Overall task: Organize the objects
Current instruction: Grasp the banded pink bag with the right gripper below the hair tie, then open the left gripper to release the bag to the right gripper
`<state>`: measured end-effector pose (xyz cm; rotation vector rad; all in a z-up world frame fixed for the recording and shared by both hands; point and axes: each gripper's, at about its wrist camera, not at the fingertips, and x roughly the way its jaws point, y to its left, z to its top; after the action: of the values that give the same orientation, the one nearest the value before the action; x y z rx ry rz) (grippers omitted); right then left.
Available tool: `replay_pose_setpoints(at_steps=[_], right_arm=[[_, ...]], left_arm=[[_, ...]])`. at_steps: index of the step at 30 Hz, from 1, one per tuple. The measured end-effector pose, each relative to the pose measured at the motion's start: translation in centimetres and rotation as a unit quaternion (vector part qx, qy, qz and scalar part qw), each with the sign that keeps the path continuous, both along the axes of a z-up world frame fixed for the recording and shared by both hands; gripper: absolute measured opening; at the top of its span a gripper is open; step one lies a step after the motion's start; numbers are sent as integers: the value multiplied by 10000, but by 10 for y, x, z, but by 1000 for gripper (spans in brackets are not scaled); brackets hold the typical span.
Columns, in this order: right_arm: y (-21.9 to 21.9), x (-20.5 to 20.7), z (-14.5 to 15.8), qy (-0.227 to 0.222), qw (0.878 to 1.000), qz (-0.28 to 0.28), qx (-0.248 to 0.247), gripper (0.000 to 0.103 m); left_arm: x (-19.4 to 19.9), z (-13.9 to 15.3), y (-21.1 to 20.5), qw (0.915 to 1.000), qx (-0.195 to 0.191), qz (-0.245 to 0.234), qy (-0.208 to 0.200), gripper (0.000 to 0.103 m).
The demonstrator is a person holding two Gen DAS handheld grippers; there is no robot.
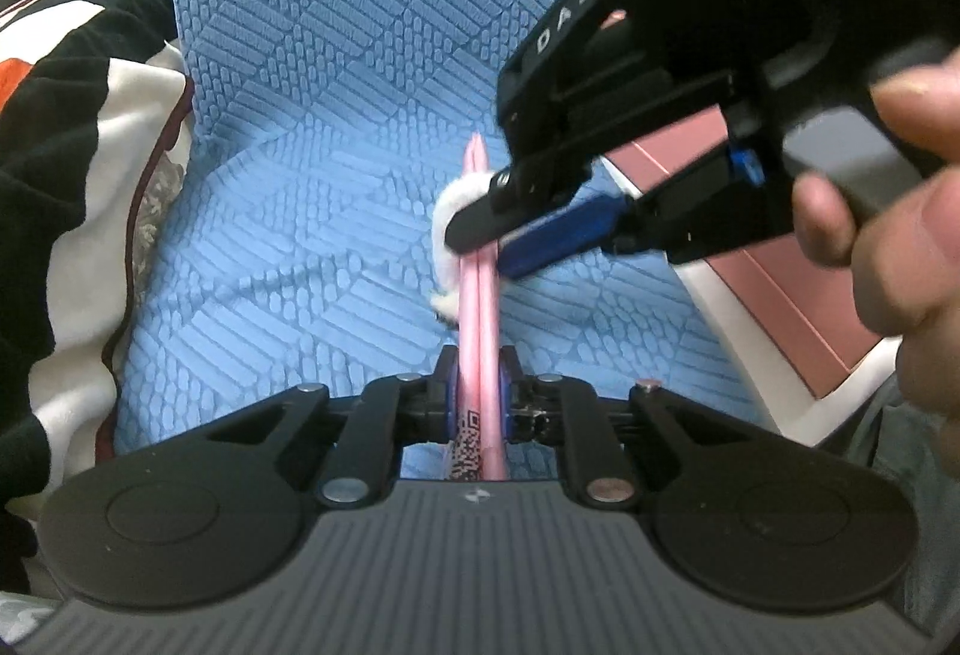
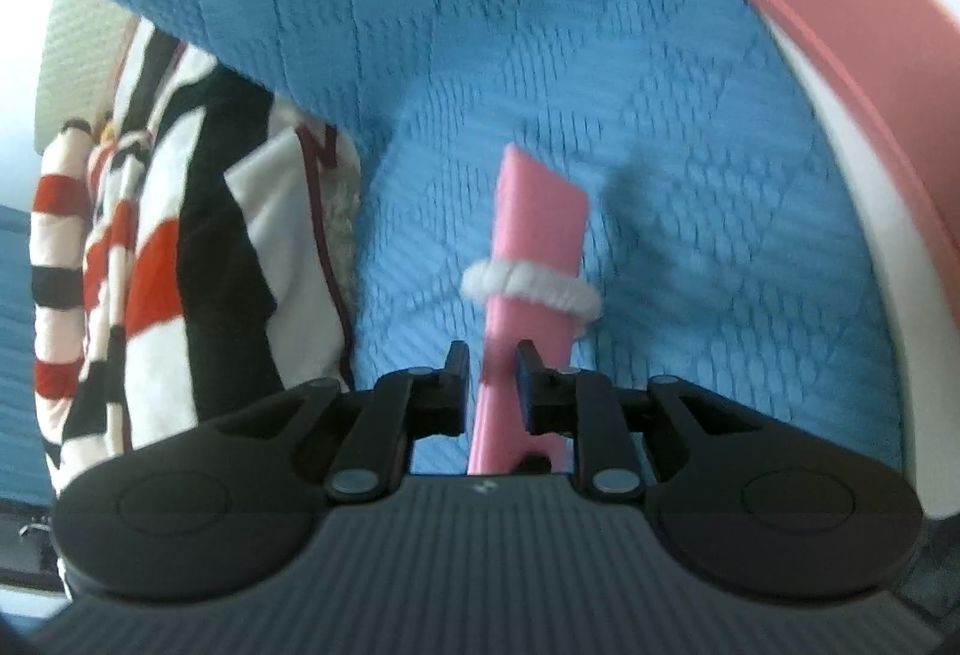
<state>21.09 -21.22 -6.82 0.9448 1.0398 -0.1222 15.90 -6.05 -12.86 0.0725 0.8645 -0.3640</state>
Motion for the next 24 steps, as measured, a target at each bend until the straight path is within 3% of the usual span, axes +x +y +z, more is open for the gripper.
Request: replay_pose_setpoints(at_steps=[4,9,20,24], right_arm=[[-3,-2,-5,84,9999,-92,24,30],[-2,3,-13,217,9993,-89,288,30],[8,12,-17,511,9983,286,-24,29],[8,13,-18,516,9983,270,-90,25]], left_arm=[[0,-1,0,10000,21,-29,12,15],[0,-2,0,10000,43,-28,27,15],[2,-4,-3,9999,81,-53,128,16],[3,-4,-4,9998,40,-38,165,17]])
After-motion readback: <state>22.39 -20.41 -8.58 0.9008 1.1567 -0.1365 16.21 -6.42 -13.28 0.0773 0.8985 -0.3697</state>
